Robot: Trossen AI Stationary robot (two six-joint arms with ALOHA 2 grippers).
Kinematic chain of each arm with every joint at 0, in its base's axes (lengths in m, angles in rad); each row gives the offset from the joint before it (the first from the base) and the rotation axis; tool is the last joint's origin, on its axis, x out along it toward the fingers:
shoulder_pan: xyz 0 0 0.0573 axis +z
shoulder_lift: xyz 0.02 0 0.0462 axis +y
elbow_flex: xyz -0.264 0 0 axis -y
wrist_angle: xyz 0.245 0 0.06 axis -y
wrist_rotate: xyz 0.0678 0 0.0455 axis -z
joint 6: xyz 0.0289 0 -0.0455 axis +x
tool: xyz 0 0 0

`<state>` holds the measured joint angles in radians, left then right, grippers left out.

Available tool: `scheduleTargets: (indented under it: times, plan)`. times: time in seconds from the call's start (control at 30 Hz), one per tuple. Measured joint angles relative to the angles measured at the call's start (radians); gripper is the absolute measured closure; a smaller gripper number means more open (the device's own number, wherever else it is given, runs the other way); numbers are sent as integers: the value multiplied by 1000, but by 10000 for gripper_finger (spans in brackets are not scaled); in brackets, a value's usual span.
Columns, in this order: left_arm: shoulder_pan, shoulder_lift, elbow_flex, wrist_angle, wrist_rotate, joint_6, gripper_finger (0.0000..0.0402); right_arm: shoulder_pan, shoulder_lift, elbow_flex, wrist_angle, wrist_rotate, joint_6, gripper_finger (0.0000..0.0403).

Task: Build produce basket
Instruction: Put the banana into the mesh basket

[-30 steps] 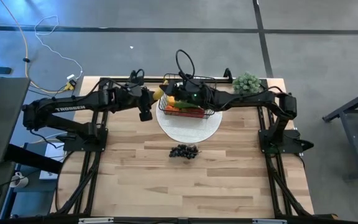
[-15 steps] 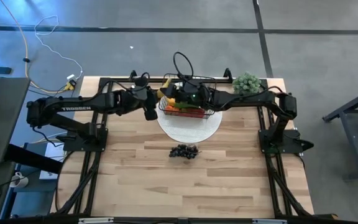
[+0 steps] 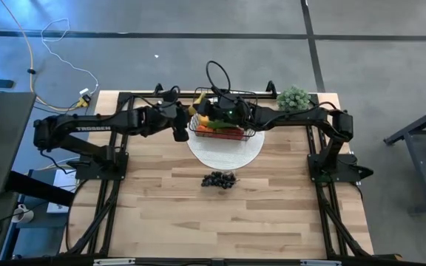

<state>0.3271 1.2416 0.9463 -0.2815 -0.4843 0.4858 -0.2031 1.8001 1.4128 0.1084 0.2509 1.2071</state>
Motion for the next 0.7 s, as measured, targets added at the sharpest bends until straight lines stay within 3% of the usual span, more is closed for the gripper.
scheduleTargets:
  times: [0.2, 0.57, 0.7]
  plan:
    - [0, 23, 0, 9, -3, 19, 248, 0, 0, 0, -12, 7, -18, 312]
    - [-1, 24, 0, 17, -1, -5, 174, 0, 0, 0, -82, 23, -64, 314]
    - [-2, 19, 0, 9, -6, -27, 168, 0, 0, 0, -116, 23, -65, 314]
